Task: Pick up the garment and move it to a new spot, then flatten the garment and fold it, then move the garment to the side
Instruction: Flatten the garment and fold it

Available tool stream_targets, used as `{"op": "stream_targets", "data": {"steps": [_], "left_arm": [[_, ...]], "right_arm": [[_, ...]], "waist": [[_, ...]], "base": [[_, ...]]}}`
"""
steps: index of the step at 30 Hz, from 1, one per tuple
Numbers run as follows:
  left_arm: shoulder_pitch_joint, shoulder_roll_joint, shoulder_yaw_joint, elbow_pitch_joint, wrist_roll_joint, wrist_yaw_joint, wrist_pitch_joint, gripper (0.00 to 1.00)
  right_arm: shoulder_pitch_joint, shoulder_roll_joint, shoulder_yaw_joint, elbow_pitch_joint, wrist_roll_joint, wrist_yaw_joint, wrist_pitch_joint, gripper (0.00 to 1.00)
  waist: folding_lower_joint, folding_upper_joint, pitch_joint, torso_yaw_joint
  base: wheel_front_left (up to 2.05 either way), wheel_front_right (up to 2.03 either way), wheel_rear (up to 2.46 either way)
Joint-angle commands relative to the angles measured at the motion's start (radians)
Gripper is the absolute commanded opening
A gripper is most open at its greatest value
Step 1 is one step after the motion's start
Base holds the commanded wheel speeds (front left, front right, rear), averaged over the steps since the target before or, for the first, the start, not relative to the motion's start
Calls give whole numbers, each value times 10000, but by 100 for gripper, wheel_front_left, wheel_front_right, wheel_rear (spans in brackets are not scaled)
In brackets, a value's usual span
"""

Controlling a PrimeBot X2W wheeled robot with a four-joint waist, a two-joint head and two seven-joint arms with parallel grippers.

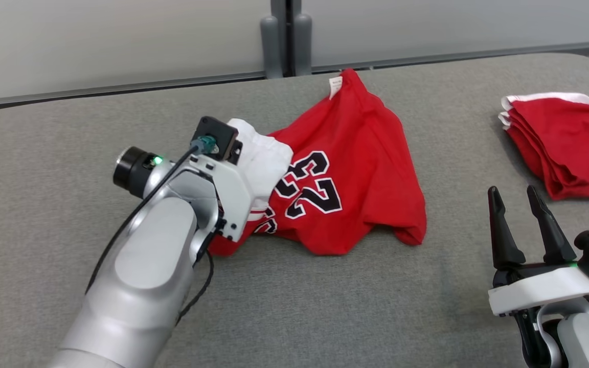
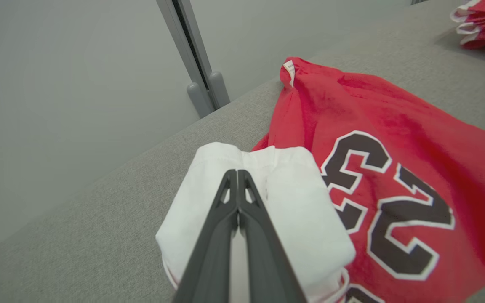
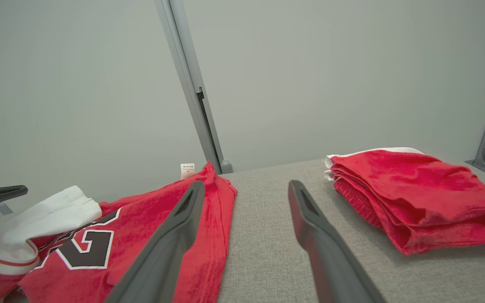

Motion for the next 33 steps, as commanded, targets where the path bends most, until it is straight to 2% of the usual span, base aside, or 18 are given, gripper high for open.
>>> {"op": "stream_targets", "data": {"steps": [1,2,4,8,15,16,17,19,20,21,26,33], "left_arm": [[307,13,-115,-94,-207,-131,75,0],[412,9,-177,-132,-319,-197,204,4],[585,1,-326,-202,-514,-309,604,100],[906,10,-589,-528,-747,-427,1420,100],[1419,409,-849,-1272,-921,-487,2661,98],[1497,476,-865,-1353,-932,-457,2786,72],[1497,476,-865,-1353,-932,-457,2786,72],[1612,608,-920,-1507,-899,-396,2989,44],[1668,668,-955,-1588,-872,-382,3081,25],[1724,736,-989,-1672,-832,-359,3133,0],[1925,950,-1014,-2199,-780,-214,2951,0],[2765,1483,-855,-3563,-936,-16,2432,0]], "right_arm": [[128,-104,-32,57,-24,2,-46,100],[158,-134,-18,66,-13,2,-46,100],[214,-160,33,104,-17,2,-46,100],[243,-193,82,138,-38,2,-46,100],[305,-218,105,152,10,2,-46,100],[314,-215,114,162,14,2,-46,100],[314,-215,114,162,14,2,-46,100],[332,-223,132,180,24,2,-46,100],[331,-235,135,182,28,2,-46,100],[324,-247,131,184,27,2,-46,100],[404,-279,13,188,15,2,-46,100],[649,-329,-197,173,-48,2,-46,100]], "waist": [[0,0,-254,314],[0,0,-307,395],[0,0,-403,520],[0,0,-503,608],[0,0,-553,596],[0,0,-574,588],[0,0,-574,588],[0,0,-603,575],[0,0,-610,574],[0,0,-619,575],[0,0,-785,723],[0,0,-1198,1394]], "base": [[0,0,0],[0,0,0],[0,0,0],[0,0,0],[0,0,0],[0,0,0],[0,0,0],[0,0,0],[0,0,0],[0,0,0],[0,0,0],[0,0,0]]}}
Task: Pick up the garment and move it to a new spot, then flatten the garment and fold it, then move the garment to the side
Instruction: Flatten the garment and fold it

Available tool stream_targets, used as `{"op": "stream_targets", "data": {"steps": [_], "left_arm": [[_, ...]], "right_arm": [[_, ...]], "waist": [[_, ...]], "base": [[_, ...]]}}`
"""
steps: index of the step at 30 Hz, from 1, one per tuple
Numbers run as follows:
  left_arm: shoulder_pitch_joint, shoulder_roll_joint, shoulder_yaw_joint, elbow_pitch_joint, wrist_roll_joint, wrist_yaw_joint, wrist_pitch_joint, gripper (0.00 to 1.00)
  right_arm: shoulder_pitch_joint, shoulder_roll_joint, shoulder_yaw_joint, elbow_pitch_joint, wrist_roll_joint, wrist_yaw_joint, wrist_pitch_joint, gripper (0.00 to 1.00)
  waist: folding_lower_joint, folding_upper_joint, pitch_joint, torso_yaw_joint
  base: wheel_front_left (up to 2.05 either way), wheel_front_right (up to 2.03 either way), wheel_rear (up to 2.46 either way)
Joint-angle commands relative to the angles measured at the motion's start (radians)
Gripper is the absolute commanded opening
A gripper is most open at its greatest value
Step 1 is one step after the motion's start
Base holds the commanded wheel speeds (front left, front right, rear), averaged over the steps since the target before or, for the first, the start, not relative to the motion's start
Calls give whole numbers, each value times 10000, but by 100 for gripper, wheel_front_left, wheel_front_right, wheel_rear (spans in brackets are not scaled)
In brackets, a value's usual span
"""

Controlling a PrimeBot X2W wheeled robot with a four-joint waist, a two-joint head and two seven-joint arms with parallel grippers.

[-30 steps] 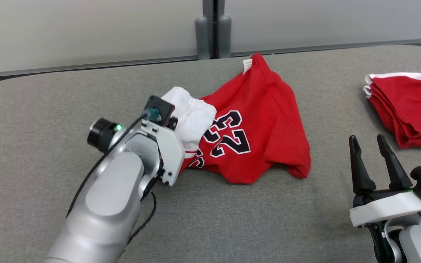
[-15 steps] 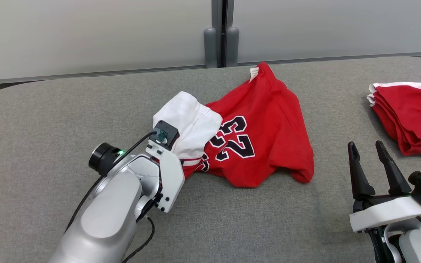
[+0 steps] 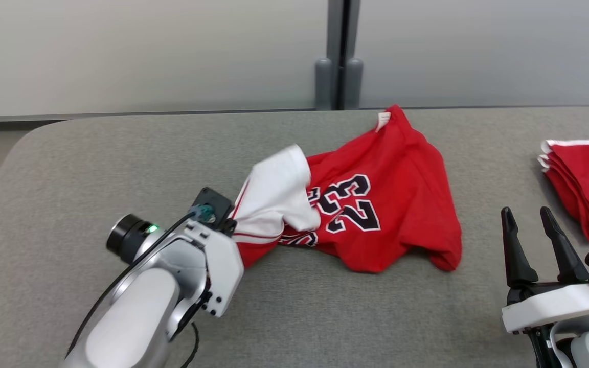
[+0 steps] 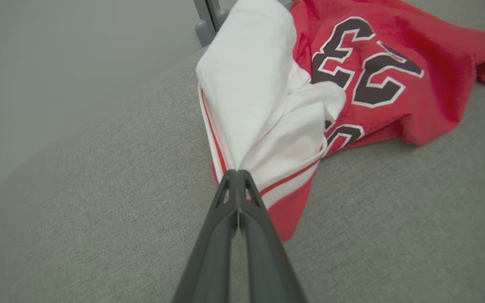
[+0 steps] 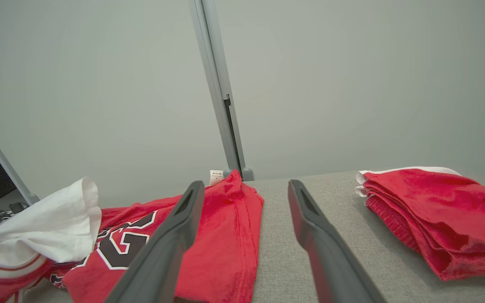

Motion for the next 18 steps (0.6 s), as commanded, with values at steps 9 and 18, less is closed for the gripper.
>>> {"op": "stream_targets", "data": {"steps": [9,18], "left_arm": [[2275,1418,937,-1808,-527,863,-366,0],[2932,1785,1498,-758,-915,866,-1822,100]], "right_arm": [[231,-180,-168,-157,-114,2,71,100],[262,-221,-169,-120,-46,2,168,100]], "waist": [[-1,0,-149,928],[-1,0,-165,825]], "base": [[0,0,0],[0,0,0]]}}
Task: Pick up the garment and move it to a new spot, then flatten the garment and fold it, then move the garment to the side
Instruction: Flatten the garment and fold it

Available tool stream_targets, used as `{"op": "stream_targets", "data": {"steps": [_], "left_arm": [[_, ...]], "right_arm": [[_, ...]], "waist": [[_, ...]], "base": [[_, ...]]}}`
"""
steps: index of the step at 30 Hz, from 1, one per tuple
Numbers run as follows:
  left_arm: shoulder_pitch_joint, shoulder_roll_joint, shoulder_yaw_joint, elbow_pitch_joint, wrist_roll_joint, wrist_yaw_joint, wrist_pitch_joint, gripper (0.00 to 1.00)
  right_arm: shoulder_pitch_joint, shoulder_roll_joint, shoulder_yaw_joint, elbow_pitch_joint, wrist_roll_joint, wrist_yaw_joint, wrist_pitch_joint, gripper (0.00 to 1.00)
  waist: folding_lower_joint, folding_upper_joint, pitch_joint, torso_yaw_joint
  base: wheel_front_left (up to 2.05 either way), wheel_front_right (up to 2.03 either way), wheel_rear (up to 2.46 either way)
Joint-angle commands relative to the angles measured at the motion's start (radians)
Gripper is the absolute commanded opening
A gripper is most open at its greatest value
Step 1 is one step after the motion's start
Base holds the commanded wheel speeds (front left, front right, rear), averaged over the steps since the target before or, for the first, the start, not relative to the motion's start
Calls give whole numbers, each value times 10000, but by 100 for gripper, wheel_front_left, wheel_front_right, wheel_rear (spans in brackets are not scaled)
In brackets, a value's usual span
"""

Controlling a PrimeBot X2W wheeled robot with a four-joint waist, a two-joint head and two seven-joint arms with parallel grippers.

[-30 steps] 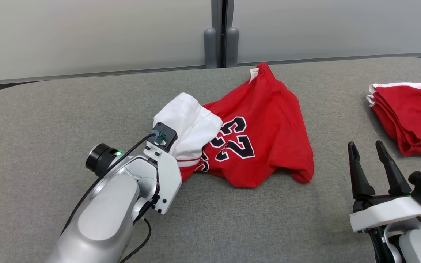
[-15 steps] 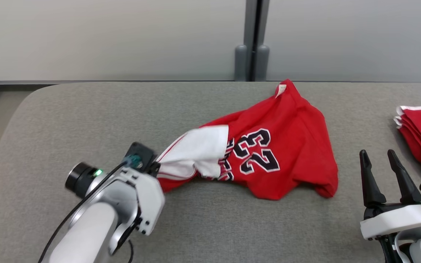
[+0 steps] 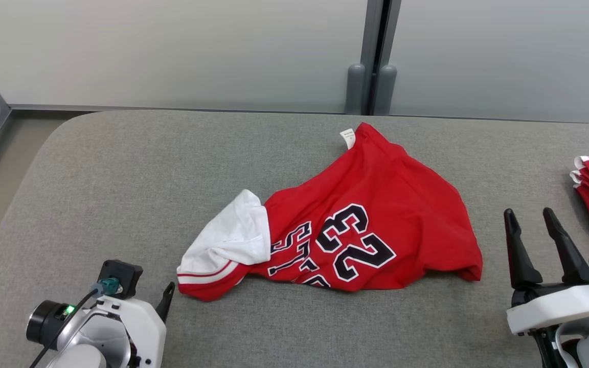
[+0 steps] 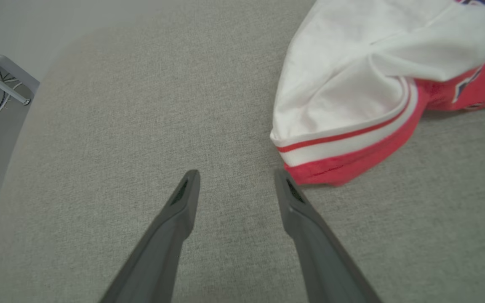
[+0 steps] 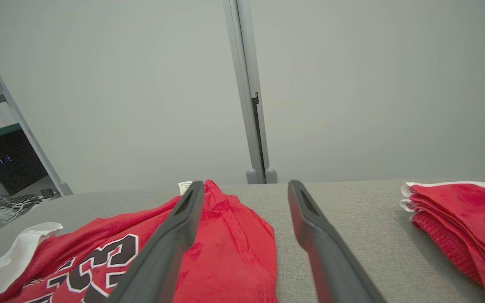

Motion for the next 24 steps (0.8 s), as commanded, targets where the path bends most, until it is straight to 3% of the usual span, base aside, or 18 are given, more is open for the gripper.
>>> {"op": "stream_targets", "data": {"steps": [1,5,8,19,24], "left_arm": [[-71,45,83,-150,83,177,-143,100],[-235,-171,99,-1037,199,552,-319,100],[-539,-411,-65,-1527,124,541,36,100],[-1881,-1045,-903,-1181,132,147,1703,100],[-2227,-979,-1073,-697,383,397,2298,100]], "right_arm": [[133,-97,-52,9,-11,2,26,100],[153,-64,-46,-34,-22,2,43,100],[61,-16,64,-14,-11,2,68,100],[-375,43,244,-24,19,2,-18,100],[-553,94,322,8,41,2,-93,100]], "waist": [[0,-1,-8,-40],[0,-1,-15,-122],[0,-1,5,-259],[0,-1,500,-1175],[0,-1,789,-1461]], "base": [[0,0,0],[0,0,0],[0,0,0],[0,0,0],[0,0,0]]}}
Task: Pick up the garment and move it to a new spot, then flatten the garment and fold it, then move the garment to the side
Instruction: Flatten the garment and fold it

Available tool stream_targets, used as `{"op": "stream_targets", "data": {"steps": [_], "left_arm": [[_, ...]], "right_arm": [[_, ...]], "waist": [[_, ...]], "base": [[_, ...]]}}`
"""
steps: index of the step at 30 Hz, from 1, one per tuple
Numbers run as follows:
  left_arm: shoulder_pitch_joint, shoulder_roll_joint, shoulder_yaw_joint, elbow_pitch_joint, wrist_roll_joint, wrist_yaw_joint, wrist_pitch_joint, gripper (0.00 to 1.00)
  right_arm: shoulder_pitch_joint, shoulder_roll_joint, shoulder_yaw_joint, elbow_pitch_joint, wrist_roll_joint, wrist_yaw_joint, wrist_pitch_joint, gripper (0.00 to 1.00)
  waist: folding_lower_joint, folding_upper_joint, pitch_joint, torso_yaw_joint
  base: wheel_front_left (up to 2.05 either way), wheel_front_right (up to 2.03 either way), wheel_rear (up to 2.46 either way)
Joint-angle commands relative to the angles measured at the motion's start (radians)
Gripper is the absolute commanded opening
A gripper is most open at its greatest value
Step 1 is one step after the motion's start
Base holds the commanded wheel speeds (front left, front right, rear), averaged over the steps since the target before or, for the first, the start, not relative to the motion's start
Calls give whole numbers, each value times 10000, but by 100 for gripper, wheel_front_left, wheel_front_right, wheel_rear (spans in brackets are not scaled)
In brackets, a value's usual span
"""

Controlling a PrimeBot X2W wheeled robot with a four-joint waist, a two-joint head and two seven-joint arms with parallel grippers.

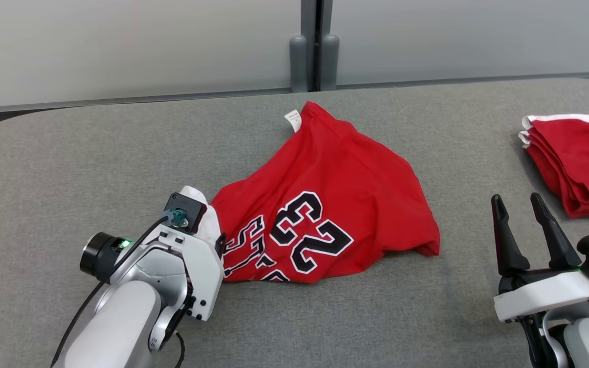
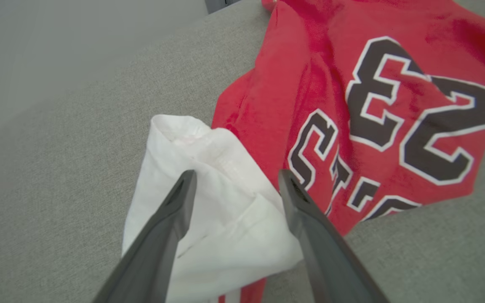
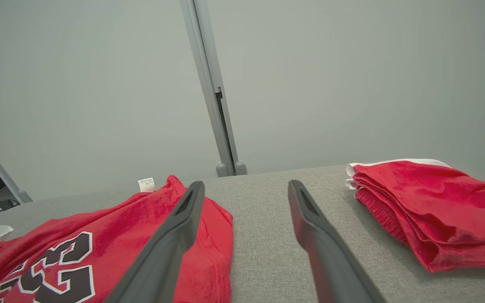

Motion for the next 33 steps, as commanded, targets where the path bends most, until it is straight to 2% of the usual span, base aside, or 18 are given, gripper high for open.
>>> {"op": "stream_targets", "data": {"steps": [1,5,6,7,9,11,22,33], "left_arm": [[-175,31,4,134,91,144,124,100],[-256,189,-53,304,287,416,342,98],[-249,180,-75,253,351,472,330,84],[-227,198,-83,192,394,523,323,49],[-115,277,-109,128,419,593,383,29],[15,348,-137,89,415,577,465,0],[686,506,145,-1028,-58,728,-3,0],[2519,1506,945,-3090,-277,1288,-1116,0]], "right_arm": [[-127,-2,0,34,13,2,-92,100],[-178,15,-52,69,29,2,-124,100],[-174,14,-80,80,29,2,-120,100],[-163,12,-106,89,27,2,-132,100],[-123,10,-165,119,17,2,-154,100],[-101,20,-198,154,5,2,-165,100],[228,-14,-253,277,-35,2,-188,100],[460,-175,-440,214,-37,2,-158,100]], "waist": [[-1,0,167,-168],[-1,0,296,-229],[-1,0,309,-221],[-1,0,314,-205],[-1,0,294,-147],[-1,0,235,-64],[-1,0,-400,598],[-1,0,-684,1542]], "base": [[0,0,0],[0,0,0],[0,0,0],[0,0,0],[0,0,0],[0,0,0],[0,0,0],[0,0,0]]}}
